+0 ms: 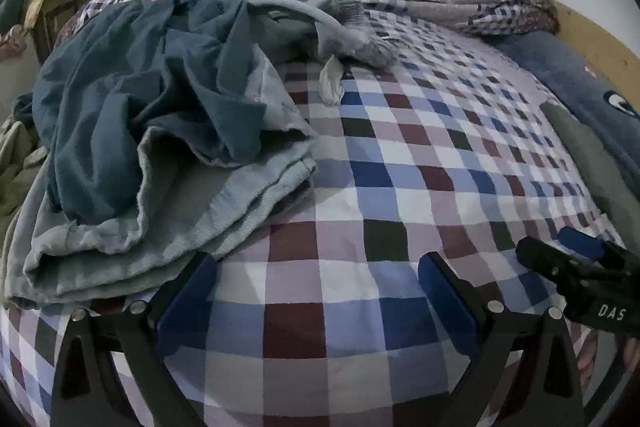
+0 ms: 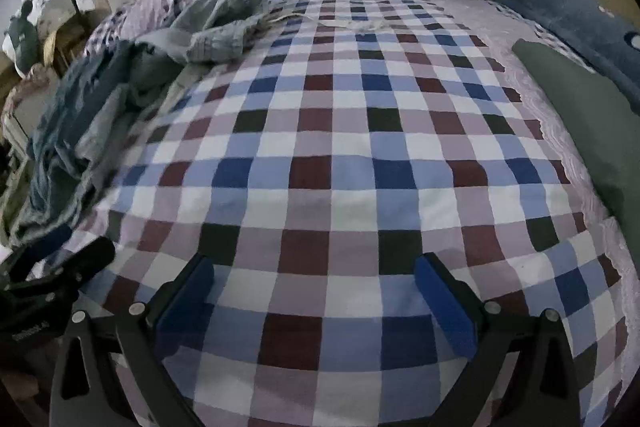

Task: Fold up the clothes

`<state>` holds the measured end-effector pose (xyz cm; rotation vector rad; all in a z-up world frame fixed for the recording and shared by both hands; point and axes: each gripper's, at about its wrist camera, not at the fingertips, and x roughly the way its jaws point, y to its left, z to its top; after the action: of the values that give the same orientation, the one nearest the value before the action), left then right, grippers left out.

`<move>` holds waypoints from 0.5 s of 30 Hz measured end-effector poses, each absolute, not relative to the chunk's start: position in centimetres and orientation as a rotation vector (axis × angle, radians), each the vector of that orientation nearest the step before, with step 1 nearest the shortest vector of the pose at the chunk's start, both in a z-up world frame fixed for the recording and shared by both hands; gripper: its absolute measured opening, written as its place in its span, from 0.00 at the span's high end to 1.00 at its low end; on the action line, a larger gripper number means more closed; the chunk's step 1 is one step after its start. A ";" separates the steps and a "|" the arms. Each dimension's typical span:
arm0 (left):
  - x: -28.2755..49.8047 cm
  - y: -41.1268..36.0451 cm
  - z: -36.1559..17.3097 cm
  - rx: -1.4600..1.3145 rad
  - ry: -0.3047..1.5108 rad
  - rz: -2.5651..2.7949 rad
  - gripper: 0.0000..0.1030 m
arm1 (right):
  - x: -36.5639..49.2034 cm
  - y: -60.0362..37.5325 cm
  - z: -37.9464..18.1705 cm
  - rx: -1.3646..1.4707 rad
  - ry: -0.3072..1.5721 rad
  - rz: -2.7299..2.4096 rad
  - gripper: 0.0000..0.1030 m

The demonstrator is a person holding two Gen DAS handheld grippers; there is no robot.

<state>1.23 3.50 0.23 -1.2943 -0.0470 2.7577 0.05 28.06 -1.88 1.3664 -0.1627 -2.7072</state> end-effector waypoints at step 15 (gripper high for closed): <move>1.3 4.0 -0.5 -1.283 0.011 2.783 0.00 | 0.3 27.6 -2.4 1.369 -0.095 -2.735 0.00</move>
<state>1.31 4.04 -0.50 -1.2827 0.0106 2.7826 0.33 27.56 -2.43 1.3686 -0.0953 -2.7350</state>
